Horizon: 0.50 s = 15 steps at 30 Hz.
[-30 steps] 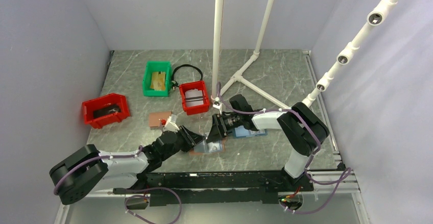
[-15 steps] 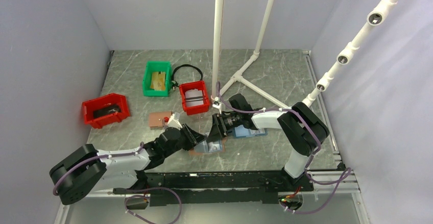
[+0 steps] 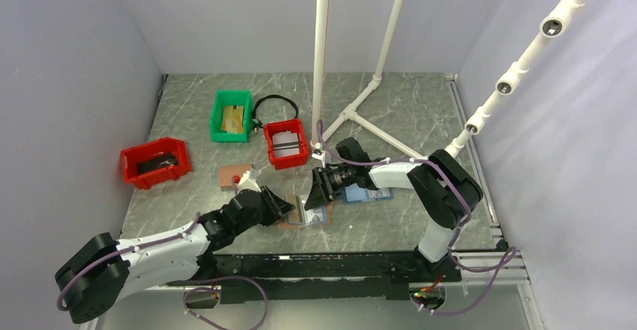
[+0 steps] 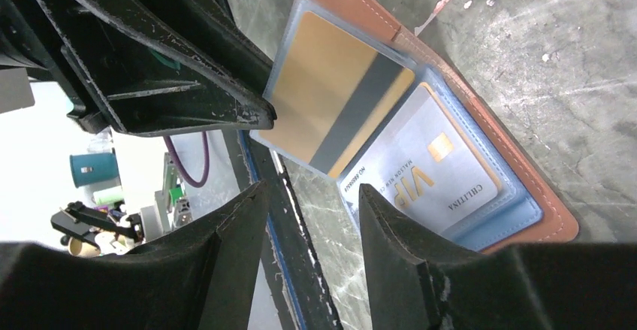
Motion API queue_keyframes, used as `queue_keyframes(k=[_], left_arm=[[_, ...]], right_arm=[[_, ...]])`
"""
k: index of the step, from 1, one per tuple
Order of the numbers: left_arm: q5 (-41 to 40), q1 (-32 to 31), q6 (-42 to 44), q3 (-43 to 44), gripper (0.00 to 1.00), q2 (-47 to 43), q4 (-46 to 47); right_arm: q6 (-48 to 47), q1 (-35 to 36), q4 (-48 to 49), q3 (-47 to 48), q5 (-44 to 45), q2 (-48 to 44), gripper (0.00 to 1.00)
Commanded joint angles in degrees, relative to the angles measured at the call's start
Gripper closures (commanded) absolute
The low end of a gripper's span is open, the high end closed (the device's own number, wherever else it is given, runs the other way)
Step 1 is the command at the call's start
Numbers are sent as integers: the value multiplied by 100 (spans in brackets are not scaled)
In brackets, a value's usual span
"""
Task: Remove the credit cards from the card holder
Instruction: Remove the credit card from the card holder.
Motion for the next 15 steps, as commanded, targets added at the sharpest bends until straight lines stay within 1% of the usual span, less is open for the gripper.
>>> queue_keyframes(k=[1, 4, 7, 9, 12, 14, 15], left_arm=[[-107, 48, -96, -274, 69, -266, -308], [11, 126, -110, -388, 71, -176, 46], [181, 213, -45, -357, 73, 159, 372], [280, 257, -5, -309, 77, 396, 593], [388, 317, 33, -334, 87, 703, 1059], [467, 357, 96, -376, 100, 836, 1379], [495, 367, 150, -406, 100, 866, 1570]], right_arm=[[-112, 7, -16, 205, -150, 96, 49], [-129, 25, -42, 209, -133, 114, 49], [-128, 34, -50, 209, -128, 124, 49], [-133, 34, -41, 211, -119, 118, 49], [-117, 34, -21, 200, -122, 124, 49], [-95, 33, -2, 192, -141, 118, 49], [-75, 24, 23, 187, -148, 105, 49]])
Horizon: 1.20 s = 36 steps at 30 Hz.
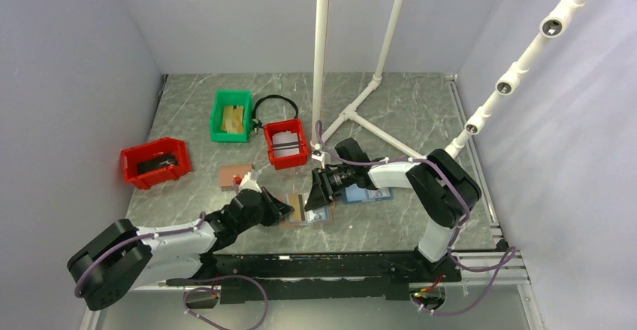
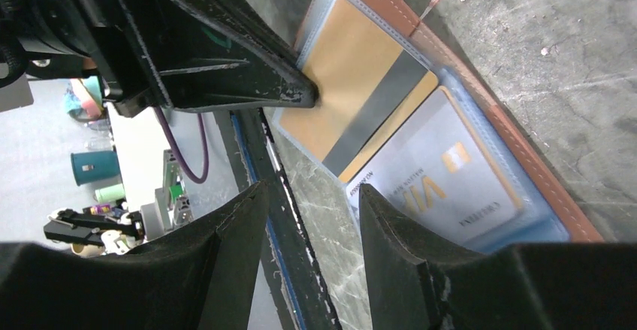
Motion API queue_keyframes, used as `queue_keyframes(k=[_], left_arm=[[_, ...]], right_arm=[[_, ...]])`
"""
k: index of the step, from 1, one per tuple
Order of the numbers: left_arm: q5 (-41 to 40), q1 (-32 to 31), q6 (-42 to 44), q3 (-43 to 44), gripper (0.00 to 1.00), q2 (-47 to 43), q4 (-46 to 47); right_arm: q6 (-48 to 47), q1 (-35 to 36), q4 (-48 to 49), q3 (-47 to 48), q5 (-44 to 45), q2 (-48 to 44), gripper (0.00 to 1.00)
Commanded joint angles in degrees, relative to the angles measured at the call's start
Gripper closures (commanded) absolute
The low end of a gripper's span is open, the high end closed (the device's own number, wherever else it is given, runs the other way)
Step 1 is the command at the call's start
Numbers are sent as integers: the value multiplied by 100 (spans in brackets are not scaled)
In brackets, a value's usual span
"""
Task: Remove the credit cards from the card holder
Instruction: Remove the credit card from the card holder.
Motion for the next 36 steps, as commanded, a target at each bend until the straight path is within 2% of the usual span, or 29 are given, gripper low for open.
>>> queue_keyframes(k=[1, 5, 10, 13, 16, 19, 23, 27, 36], left_arm=[[219, 96, 233, -67, 100, 201, 990], [273, 121, 437, -308, 100, 48, 1572], [291, 141, 646, -156, 99, -357, 1037], [335, 143, 689, -36, 79, -315, 858], [428, 177, 624, 45, 72, -2, 972], [633, 231, 556, 96, 74, 454, 1285], [839, 312, 473, 106, 80, 979, 1766], [982, 376, 474, 86, 100, 1184, 2100], [1018, 418, 745, -239, 100, 437, 2716]], right_arm=[[-23, 0, 120, 153, -141, 6, 49], [47, -92, 226, 98, -144, -77, 50], [46, -212, 233, 47, -28, -81, 50], [59, -216, 232, 46, -18, -24, 50], [42, -216, 195, 64, -17, 44, 50], [50, -216, 200, 54, -31, 74, 50], [50, -216, 191, 65, -42, 78, 50], [68, -216, 196, 68, -78, 76, 51], [604, -392, 979, -78, -893, -86, 50]])
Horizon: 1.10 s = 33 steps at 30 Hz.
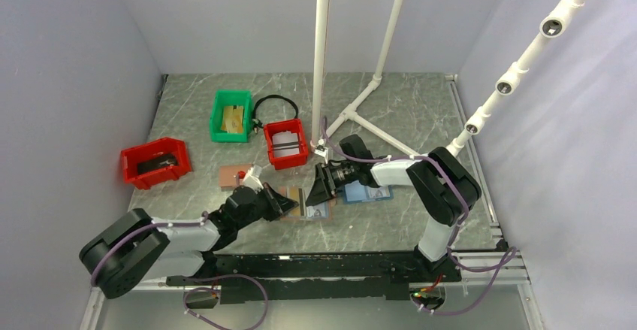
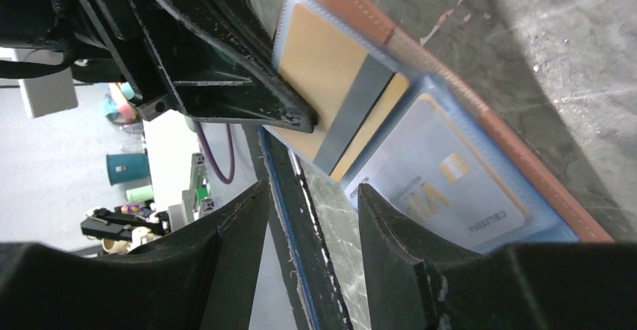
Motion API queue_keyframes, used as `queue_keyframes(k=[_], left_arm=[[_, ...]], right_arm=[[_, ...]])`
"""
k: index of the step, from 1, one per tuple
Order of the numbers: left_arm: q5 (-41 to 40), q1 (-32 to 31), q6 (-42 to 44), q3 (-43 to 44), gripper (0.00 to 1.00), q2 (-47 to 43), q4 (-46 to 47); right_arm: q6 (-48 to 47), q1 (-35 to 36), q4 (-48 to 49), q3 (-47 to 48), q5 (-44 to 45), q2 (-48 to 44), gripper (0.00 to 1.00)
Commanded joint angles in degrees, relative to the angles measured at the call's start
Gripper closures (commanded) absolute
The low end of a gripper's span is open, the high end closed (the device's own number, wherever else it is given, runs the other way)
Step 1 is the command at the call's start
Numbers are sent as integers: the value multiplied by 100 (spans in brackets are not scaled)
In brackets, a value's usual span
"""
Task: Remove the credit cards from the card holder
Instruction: Remove the credit card from the card holder.
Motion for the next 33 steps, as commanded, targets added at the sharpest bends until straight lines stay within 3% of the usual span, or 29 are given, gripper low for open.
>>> queue_keyframes(k=[1, 11, 15, 23, 27, 33], left_arm=[[169, 26, 283, -76, 100, -532, 704], [476, 31, 445, 39, 100, -837, 1302], [639, 28, 418, 113, 100, -630, 1628], [857, 24, 359, 376, 100, -150, 2160], [839, 25, 293, 395, 100, -49, 2543], [889, 19, 278, 549, 100, -67, 2592]], right_arm=[[482, -204, 910, -146, -613, -225, 50], [1036, -570, 1715, -414, -998, -483, 52], [2007, -597, 3042, -597, -1497, -410, 53], [1713, -540, 2535, -514, -1415, -509, 55], [401, -548, 655, -133, -682, -622, 58], [1529, -585, 2250, -480, -1199, -622, 57]])
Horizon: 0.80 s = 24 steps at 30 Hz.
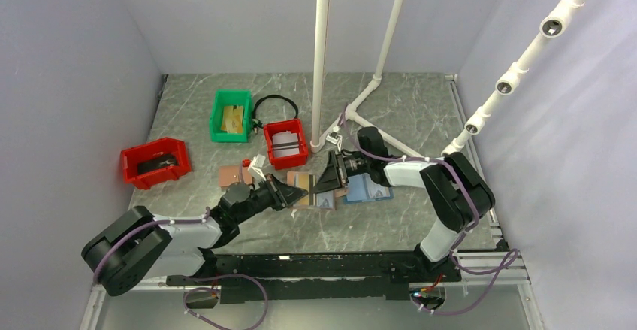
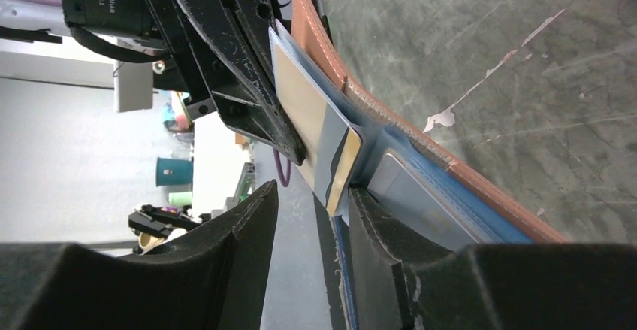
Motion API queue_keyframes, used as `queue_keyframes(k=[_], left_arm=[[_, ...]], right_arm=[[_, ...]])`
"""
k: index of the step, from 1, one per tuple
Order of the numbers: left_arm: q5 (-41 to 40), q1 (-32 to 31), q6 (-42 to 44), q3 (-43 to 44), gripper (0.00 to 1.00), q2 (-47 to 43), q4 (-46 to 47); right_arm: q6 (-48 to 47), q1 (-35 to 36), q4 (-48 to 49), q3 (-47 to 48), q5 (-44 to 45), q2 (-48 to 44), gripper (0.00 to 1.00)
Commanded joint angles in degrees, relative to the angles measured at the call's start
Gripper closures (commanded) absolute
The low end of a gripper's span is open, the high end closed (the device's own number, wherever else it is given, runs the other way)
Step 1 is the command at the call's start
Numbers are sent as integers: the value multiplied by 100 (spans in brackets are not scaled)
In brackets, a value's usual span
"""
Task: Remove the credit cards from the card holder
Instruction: Remove the credit card from the card holder.
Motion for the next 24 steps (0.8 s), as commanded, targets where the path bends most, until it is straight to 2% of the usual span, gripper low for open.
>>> queue_keyframes(k=[1, 6, 8, 9, 12, 16, 21, 24], left_arm=[[225, -19, -145, 432, 100, 11, 1193], [411, -42, -275, 640, 100, 483, 1630], [410, -49, -302, 681, 100, 626, 1754], [399, -57, -310, 681, 100, 678, 1791], [332, -56, -300, 671, 100, 655, 1653], [59, -52, -288, 553, 99, 244, 1024], [-211, -51, -275, 542, 78, -496, -210], [-322, -23, -232, 500, 75, -918, -683]], right_arm=[[717, 20, 1266, -180, -221, -115, 57], [1453, 75, 2241, -341, -385, -262, 58], [1408, 75, 2191, -348, -366, -329, 61], [1340, 76, 2086, -313, -363, -337, 64], [1294, 68, 1967, -261, -398, -302, 81], [1133, 67, 1668, -186, -438, -308, 100], [817, 23, 1284, -85, -489, -338, 100], [616, -19, 1038, -35, -485, -305, 100]])
